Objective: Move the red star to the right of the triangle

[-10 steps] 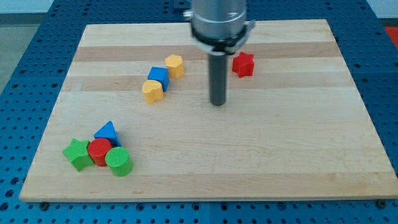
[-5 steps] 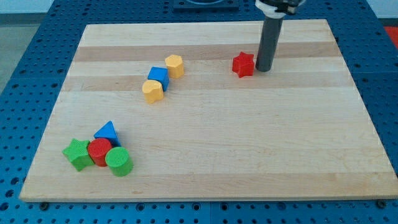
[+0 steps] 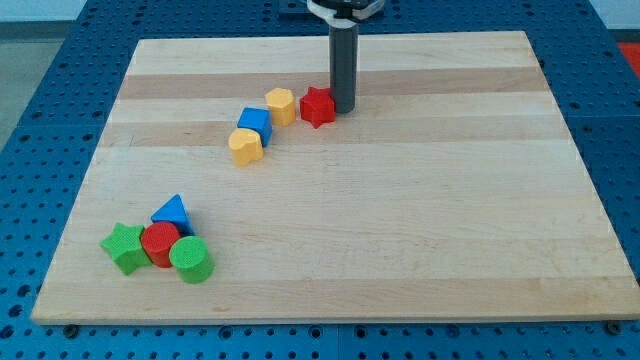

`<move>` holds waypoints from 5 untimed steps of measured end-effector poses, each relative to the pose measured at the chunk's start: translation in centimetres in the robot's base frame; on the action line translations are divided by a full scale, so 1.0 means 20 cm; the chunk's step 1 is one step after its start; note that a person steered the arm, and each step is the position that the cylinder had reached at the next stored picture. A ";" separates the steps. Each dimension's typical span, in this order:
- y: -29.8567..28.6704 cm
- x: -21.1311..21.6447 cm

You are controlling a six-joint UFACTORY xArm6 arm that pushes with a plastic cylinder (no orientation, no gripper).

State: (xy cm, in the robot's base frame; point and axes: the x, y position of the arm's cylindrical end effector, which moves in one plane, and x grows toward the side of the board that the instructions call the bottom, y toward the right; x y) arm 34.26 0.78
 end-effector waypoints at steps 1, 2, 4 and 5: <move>-0.04 -0.02; -0.03 -0.12; -0.07 -0.13; -0.07 -0.07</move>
State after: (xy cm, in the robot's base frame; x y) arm 32.76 -0.72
